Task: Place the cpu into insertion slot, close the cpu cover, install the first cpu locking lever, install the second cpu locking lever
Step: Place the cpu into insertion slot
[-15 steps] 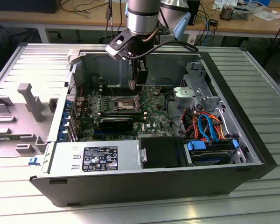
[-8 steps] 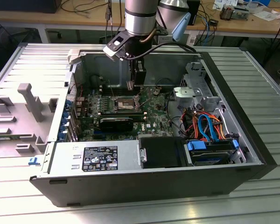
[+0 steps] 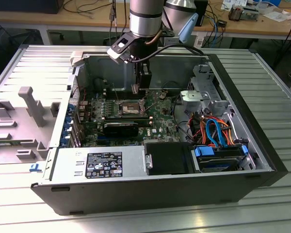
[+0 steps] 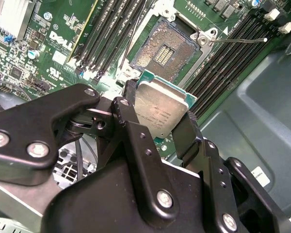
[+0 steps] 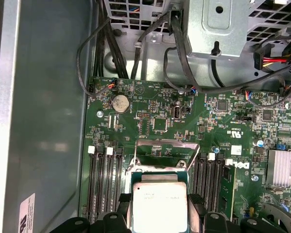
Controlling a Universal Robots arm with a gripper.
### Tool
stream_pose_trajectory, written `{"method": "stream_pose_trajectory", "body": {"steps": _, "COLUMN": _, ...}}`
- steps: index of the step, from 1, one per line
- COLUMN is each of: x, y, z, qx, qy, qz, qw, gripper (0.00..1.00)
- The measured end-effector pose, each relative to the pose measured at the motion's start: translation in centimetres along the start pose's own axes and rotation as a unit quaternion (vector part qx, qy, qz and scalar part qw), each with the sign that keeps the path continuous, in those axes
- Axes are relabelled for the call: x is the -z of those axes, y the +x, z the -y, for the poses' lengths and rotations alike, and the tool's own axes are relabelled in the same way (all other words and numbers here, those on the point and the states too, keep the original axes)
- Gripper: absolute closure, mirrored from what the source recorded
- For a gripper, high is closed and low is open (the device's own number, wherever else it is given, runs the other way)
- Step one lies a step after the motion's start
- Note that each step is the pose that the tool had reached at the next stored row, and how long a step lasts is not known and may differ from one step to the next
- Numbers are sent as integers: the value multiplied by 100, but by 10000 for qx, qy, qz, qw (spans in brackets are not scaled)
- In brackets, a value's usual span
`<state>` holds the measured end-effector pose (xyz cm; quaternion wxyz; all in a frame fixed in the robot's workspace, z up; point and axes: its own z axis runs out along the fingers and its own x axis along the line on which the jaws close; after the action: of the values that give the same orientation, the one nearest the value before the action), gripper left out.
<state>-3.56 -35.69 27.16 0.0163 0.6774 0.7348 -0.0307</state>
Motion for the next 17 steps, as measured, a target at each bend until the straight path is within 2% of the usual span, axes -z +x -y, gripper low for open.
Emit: {"method": "stream_pose_trajectory", "body": {"steps": 17, "x": -14, "y": 7, "z": 83, "qx": 0, "qy": 0, "qz": 0, "qw": 10000, "gripper": 46}}
